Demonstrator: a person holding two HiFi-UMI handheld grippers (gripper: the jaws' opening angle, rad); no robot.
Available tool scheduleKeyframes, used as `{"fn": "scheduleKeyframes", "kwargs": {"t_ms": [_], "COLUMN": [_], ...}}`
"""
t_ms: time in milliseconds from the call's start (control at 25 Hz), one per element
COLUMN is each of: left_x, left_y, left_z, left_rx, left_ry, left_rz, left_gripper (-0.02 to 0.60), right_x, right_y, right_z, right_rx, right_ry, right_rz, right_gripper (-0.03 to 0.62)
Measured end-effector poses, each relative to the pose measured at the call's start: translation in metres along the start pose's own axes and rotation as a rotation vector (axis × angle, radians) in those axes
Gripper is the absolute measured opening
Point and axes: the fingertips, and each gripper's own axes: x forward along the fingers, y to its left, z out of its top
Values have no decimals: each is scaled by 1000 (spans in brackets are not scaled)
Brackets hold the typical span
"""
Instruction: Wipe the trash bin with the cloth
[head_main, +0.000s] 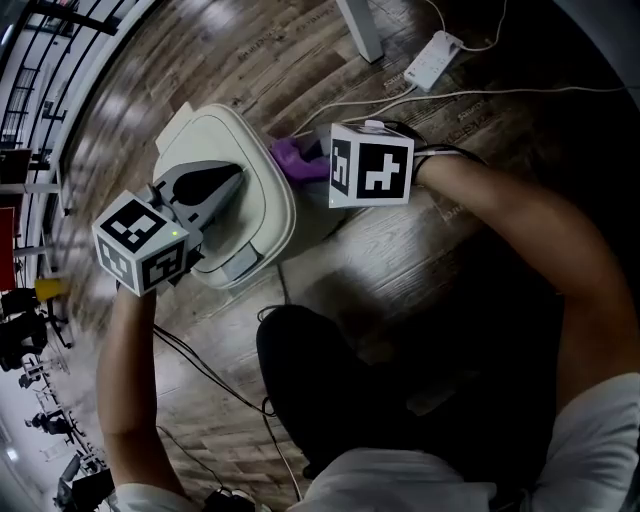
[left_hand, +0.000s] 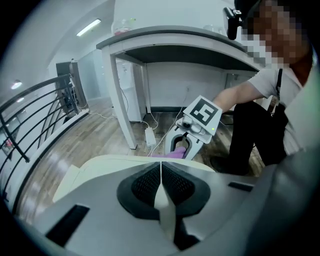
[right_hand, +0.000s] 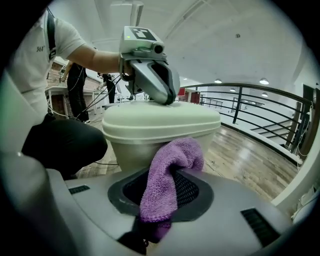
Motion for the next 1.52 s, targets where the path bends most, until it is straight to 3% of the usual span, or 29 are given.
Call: {"fn": "scheduleKeyframes", "kwargs": {"t_ms": [280, 400, 560, 720, 840, 1000, 1120, 1200, 1360, 1520], "left_x": [0, 0, 0, -1, -1, 0, -1, -1, 0, 1], "left_y": [0, 0, 0, 0, 0, -1, -1, -1, -1, -1], "left_z": [1, 1, 2, 2, 3, 3, 6, 6, 5, 3], "left_rx": [-2, 7, 4, 1, 7, -4, -12, -6, -3, -19], "left_ry": [1, -4, -8, -10, -14, -13, -13, -19, -25, -23], "left_rz": [4, 10, 5, 0, 9, 0, -5, -1, -2, -11], "left_gripper": [11, 11, 11, 11, 11, 11, 11, 11, 11, 11], "right_x": [-8, -13, -23, -26, -22, -8, 11, 22, 47, 79], "right_y": [37, 66, 111, 106, 71, -4, -66, -96, -131, -146], "right_z": [-6, -14, -32, -67, -96, -133, -126, -116, -89, -64], "right_rx": [-71, -118, -194, -166, -135, -96, -60, -9, 34, 46], "right_ry": [14, 43, 127, 259, 346, 446, 372, 313, 229, 175], "right_rz": [84, 200, 428, 484, 419, 191, -27, -121, -207, -218], "right_gripper": [98, 98, 98, 98, 98, 98, 98, 98, 98, 98]}}
